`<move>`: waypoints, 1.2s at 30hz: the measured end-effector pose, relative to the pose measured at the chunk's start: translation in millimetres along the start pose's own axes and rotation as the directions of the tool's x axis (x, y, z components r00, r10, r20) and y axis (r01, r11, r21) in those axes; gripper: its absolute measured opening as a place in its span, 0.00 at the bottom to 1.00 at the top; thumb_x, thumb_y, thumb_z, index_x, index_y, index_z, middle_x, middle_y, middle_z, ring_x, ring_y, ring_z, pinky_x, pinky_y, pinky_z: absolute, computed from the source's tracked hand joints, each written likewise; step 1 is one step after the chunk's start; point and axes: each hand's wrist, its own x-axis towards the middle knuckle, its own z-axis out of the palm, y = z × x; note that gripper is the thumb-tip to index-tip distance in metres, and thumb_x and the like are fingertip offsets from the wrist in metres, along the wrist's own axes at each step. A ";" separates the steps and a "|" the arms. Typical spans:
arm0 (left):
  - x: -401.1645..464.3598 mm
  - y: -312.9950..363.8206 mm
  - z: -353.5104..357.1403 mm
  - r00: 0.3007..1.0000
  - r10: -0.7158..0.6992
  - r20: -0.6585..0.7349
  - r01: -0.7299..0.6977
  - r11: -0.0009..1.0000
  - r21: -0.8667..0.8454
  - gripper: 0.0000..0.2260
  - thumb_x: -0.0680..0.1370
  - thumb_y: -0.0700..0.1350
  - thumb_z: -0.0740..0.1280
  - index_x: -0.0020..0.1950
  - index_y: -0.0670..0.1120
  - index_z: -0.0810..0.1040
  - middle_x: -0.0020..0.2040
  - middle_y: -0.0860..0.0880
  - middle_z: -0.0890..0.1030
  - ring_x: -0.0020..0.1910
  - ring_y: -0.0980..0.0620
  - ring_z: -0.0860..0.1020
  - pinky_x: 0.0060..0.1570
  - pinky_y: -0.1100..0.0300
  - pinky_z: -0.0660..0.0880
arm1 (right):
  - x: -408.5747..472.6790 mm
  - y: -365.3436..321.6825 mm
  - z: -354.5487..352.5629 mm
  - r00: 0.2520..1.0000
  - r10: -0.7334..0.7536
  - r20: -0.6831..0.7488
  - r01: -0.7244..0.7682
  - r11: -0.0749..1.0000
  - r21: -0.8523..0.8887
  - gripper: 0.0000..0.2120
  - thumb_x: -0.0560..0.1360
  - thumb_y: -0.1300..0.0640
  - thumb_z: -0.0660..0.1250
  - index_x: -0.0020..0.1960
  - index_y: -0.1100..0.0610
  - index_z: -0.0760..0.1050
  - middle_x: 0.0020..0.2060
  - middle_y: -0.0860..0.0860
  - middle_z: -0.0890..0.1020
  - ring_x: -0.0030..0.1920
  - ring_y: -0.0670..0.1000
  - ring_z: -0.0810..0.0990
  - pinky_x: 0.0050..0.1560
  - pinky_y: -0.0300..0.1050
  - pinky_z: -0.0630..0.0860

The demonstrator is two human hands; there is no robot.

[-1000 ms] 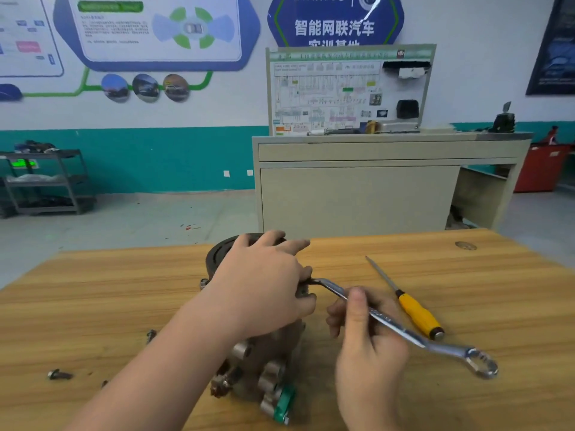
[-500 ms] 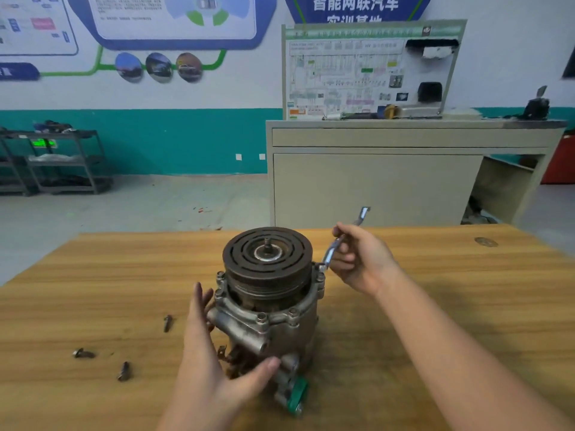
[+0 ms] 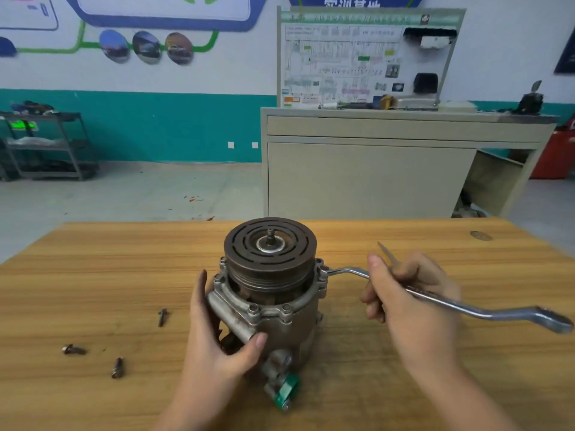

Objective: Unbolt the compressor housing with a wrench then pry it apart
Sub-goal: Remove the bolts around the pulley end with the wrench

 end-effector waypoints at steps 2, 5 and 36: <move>-4.7 -4.2 0.8 0.999 -0.011 -0.031 0.010 1.000 -0.024 0.45 0.57 0.59 0.75 0.69 0.66 0.55 0.68 0.63 0.67 0.64 0.69 0.69 0.55 0.76 0.69 | -5.9 1.0 2.3 0.997 -0.070 0.019 0.072 0.990 -0.118 0.19 0.73 0.55 0.72 0.28 0.50 0.67 0.24 0.53 0.78 0.20 0.46 0.75 0.23 0.32 0.70; -7.9 -9.0 0.4 0.997 -0.018 -0.070 0.016 1.000 -0.027 0.41 0.56 0.59 0.75 0.66 0.64 0.62 0.66 0.61 0.71 0.64 0.63 0.72 0.61 0.63 0.72 | -13.6 -4.6 11.8 0.943 -0.307 0.127 0.333 0.874 -0.355 0.18 0.72 0.54 0.68 0.30 0.48 0.62 0.28 0.47 0.74 0.24 0.36 0.72 0.27 0.22 0.66; -0.7 -7.1 -7.3 0.997 -0.076 -0.027 0.078 0.994 0.077 0.43 0.51 0.65 0.77 0.62 0.57 0.64 0.62 0.55 0.73 0.63 0.56 0.73 0.66 0.50 0.69 | -11.8 13.2 28.6 0.977 -0.210 -0.047 0.195 0.956 -0.220 0.19 0.75 0.51 0.64 0.27 0.53 0.66 0.21 0.53 0.73 0.20 0.44 0.71 0.21 0.34 0.65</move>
